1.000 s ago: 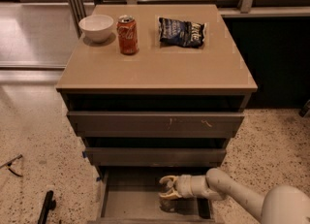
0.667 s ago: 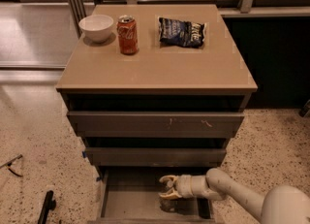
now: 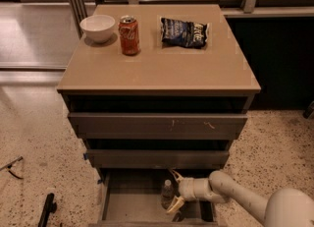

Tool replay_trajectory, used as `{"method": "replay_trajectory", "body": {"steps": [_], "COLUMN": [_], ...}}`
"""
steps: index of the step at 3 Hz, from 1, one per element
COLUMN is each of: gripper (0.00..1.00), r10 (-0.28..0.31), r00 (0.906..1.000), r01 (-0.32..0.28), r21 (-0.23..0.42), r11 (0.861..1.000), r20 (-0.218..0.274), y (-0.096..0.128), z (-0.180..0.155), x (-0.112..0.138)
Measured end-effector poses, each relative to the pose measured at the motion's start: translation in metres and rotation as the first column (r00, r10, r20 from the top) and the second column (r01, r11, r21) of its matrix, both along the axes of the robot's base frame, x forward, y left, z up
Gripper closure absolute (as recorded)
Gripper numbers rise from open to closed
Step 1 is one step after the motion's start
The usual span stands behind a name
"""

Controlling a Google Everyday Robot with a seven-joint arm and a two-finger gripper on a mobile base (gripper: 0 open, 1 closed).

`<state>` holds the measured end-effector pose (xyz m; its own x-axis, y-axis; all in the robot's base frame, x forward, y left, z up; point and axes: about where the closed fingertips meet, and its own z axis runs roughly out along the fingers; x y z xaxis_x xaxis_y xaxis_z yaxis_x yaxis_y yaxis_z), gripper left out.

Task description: Place water bottle into bottom drawer

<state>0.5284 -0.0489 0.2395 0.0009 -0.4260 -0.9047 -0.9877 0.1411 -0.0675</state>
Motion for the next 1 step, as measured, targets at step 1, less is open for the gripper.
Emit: {"method": "replay_trajectory", "body": {"steps": [1], "gripper": [0.0], "r10": [0.0], "r00": [1.0], "r01": [0.0], "r21": [0.0], "r11": [1.0], "r20": [0.0], "y": [0.0], "z": [0.0], "x": [0.0]}}
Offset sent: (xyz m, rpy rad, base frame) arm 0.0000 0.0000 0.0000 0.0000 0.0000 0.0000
